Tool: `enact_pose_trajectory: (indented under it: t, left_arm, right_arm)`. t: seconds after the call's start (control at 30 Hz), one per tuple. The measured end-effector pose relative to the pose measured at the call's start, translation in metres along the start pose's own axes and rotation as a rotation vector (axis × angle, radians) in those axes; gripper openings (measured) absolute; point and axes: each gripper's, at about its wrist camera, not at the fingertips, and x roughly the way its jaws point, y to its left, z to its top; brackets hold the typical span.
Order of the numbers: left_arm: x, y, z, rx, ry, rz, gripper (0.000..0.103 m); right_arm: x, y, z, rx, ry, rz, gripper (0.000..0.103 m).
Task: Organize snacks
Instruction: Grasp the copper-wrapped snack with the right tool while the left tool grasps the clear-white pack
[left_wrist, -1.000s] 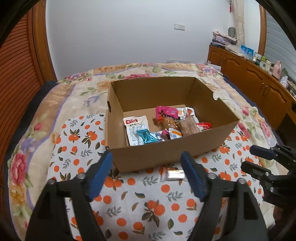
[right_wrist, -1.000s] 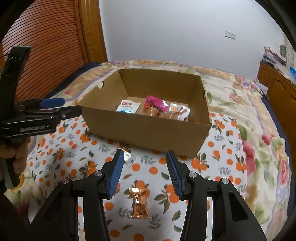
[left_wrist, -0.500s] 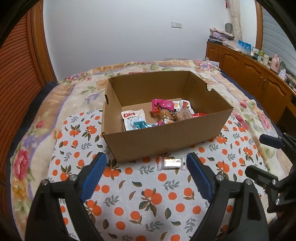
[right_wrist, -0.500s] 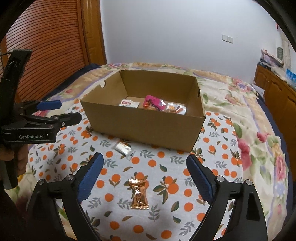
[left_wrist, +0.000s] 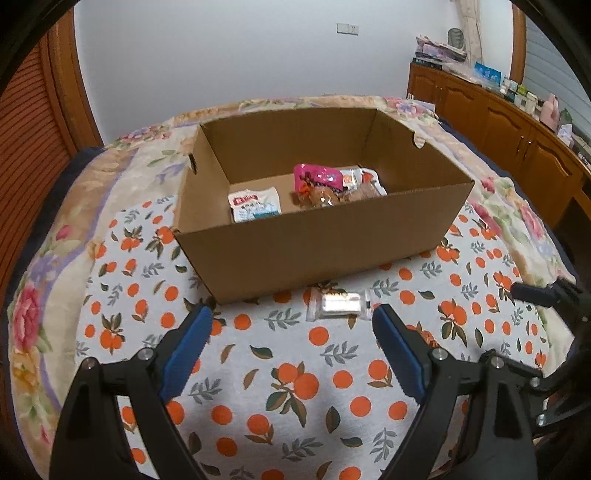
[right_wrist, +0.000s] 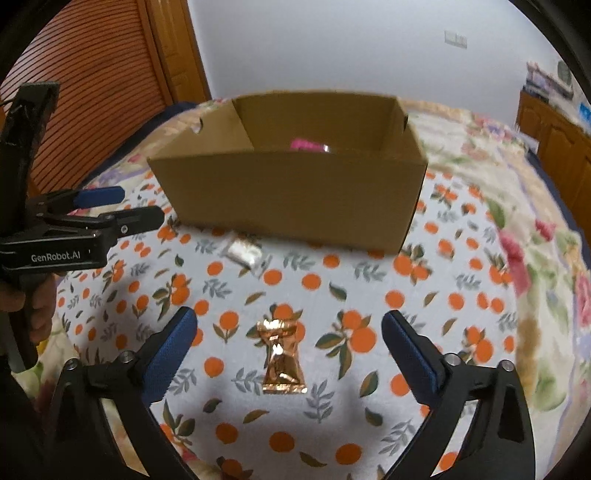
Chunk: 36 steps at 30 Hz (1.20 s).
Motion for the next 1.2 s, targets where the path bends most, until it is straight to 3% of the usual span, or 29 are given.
enact_pose_trajectory:
  t: [0.27, 0.43, 0.6, 0.77, 1.2]
  left_arm:
    - [0.021, -0.007, -0.004, 0.009, 0.030, -0.062, 0.089]
    - [0.038, -0.007, -0.009, -0.041, 0.063, -0.086, 0.089]
    - [0.054, -0.008, -0.012, -0.077, 0.070, -0.091, 0.089]
    - [0.071, -0.012, -0.011, -0.106, 0.069, -0.089, 0.089]
    - [0.106, 0.000, 0.001, -0.296, 0.091, -0.036, 0.089]
  right_arm:
    - [0.039, 0.001, -0.018, 0.003, 0.126, 0.043, 0.063]
    - [0.058, 0.004, -0.024, -0.012, 0.179, 0.052, 0.050]
    - [0.071, 0.004, -0.028, -0.031, 0.217, 0.036, 0.027]
    - [0.072, -0.001, -0.025, -0.018, 0.217, 0.038, 0.024]
    - [0.074, 0.002, -0.026, -0.040, 0.213, 0.030, 0.024]
